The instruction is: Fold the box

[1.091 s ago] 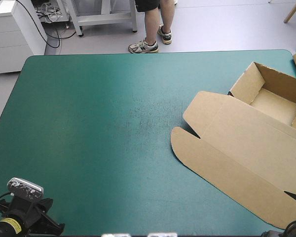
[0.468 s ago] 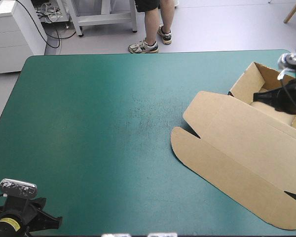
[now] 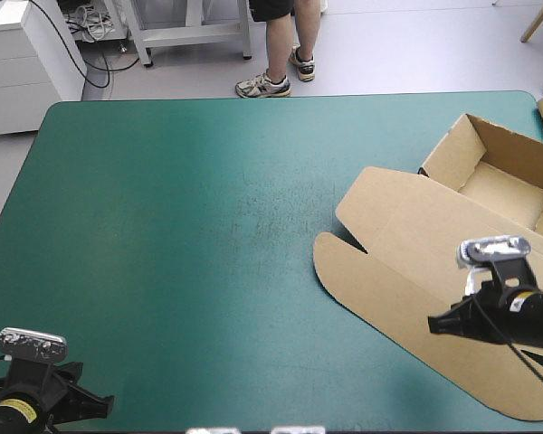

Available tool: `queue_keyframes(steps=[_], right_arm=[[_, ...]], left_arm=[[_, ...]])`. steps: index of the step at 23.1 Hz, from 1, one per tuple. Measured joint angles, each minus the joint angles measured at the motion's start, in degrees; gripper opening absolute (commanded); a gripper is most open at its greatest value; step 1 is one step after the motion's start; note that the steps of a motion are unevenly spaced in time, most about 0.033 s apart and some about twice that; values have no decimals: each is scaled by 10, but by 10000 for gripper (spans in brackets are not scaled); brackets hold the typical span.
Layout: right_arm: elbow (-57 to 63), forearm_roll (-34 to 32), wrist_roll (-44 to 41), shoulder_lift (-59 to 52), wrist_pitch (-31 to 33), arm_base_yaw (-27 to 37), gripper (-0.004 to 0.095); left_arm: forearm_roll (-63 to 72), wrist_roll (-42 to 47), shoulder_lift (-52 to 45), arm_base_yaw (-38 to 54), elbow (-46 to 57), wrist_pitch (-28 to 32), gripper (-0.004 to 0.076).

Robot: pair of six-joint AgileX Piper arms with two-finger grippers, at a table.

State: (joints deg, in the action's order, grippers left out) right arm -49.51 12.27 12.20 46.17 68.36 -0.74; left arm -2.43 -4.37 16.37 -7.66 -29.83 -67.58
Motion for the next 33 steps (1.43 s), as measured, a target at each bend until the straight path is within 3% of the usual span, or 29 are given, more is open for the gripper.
queue_keyframes(steps=[7,16,33], right_arm=[[157,0,30,-166,-10,-1,-2],[175,0,34,-316,-35,-1,-2],[205,0,20,-367,-35,-1,-2]], left_arm=[[0,-4,0,0,0,1,-8],[0,-4,0,0,0,1,-8],[0,-4,0,0,0,1,-8]])
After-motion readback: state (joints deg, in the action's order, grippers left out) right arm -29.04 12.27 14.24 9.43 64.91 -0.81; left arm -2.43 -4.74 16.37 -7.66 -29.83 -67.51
